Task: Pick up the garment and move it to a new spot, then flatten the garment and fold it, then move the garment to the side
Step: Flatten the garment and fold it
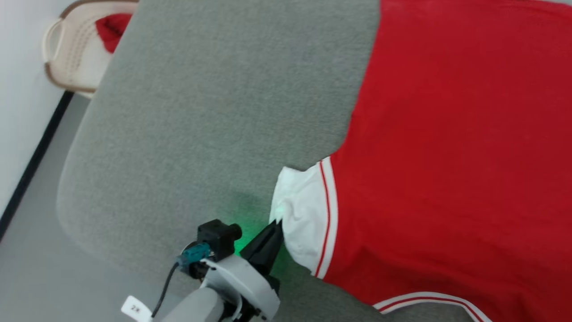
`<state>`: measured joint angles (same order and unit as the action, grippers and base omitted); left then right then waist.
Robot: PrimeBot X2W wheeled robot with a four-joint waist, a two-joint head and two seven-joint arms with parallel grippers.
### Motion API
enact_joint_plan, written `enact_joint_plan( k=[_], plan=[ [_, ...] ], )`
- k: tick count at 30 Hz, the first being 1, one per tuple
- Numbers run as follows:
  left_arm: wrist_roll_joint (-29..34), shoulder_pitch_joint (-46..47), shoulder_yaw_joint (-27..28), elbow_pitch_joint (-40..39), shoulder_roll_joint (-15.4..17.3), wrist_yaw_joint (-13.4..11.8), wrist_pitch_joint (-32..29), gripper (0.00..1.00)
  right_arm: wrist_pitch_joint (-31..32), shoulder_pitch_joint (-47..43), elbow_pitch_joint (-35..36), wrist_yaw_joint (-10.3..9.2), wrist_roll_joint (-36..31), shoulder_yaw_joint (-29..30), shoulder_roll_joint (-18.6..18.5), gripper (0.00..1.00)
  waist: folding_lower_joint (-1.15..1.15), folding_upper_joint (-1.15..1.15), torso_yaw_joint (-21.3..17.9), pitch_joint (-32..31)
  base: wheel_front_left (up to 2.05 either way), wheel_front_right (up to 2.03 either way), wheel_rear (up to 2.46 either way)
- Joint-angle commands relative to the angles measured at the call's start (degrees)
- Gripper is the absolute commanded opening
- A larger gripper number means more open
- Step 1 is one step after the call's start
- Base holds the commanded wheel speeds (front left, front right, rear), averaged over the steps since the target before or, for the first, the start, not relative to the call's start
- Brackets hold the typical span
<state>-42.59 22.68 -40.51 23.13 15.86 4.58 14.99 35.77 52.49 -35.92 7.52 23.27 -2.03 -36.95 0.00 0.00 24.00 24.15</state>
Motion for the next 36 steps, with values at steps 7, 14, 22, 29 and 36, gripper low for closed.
enact_joint_plan(
  k=[7,14,22,29,36],
  plan=[
    [2.6,1.6,1.1,1.4,-3.0,1.7,0.0,0.0,3.7,7.0,-7.6,-0.06,-4.5,3.2,0.4,1.0,0.0,0.0,5.8,4.7,0.0,0.0,0.0],
    [3.8,1.1,1.8,2.5,-4.5,2.6,0.0,0.0,8.7,9.6,-14.8,-0.03,-9.3,6.7,2.2,0.78,0.0,0.0,7.3,5.1,0.0,0.0,0.0],
    [4.4,0.9,3.0,3.3,-4.9,2.7,0.0,0.0,11.7,12.1,-17.2,-0.01,-13.8,10.1,4.9,0.0,0.0,0.0,6.3,4.2,0.0,0.0,0.0],
    [4.8,0.4,4.6,2.9,-3.7,2.8,0.0,0.0,13.1,12.5,-15.9,-0.02,-14.1,10.0,6.8,0.0,0.0,0.0,3.2,1.9,0.0,0.0,0.0],
    [5.5,-1.2,6.9,2.5,-1.9,2.8,0.1,0.0,14.6,7.8,-9.4,-0.02,-8.2,5.1,7.4,0.0,0.0,0.0,-1.5,-1.6,0.0,0.0,0.0]
  ],
)
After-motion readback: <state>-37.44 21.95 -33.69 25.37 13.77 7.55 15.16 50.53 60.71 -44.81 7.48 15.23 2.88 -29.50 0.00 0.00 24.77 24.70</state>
